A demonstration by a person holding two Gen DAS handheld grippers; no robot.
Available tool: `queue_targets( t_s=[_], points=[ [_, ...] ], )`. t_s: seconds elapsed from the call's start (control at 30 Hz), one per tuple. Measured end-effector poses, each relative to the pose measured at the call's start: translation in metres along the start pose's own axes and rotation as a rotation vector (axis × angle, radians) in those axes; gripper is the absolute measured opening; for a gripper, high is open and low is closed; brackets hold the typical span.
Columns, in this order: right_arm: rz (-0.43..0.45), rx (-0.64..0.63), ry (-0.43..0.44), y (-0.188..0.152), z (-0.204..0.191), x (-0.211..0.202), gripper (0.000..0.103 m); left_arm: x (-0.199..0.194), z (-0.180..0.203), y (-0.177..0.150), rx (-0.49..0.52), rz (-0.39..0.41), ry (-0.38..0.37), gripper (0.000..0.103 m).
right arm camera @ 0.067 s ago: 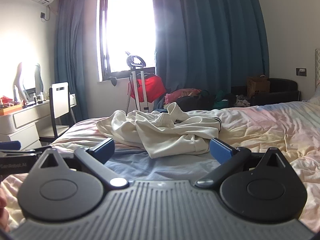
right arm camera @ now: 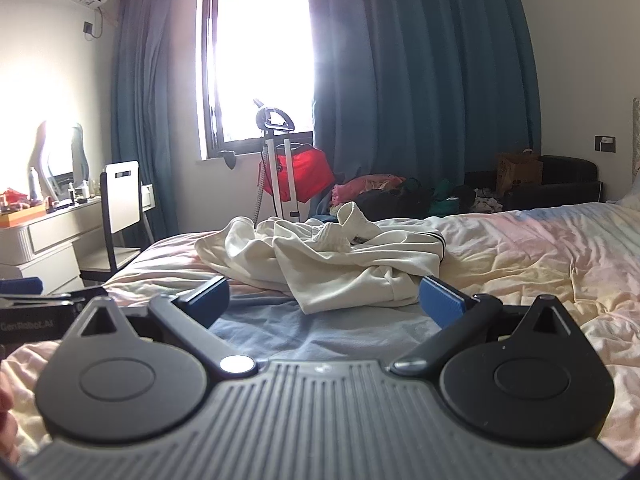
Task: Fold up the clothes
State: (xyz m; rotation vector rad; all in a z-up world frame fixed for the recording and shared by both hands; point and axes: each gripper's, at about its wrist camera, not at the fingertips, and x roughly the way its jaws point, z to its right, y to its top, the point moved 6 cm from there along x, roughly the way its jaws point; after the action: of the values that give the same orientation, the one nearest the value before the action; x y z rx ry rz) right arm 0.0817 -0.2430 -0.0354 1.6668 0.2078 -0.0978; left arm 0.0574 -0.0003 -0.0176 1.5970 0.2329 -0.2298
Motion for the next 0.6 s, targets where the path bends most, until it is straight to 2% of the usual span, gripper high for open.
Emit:
queue_targets(
  t_s=[0.33,0.6],
  points=[
    [-0.017,-0.045,-0.012,-0.004,-0.008,-0.001,0.103,-0.004,0.004,0.002,0.023,0.035,-0.012,0.103],
    [0.029,-0.027,-0.038,0.002,-0.006,-0.007,0.103,-0.009,0.005,0.000,0.009,0.034,-0.006,0.103]
  ],
)
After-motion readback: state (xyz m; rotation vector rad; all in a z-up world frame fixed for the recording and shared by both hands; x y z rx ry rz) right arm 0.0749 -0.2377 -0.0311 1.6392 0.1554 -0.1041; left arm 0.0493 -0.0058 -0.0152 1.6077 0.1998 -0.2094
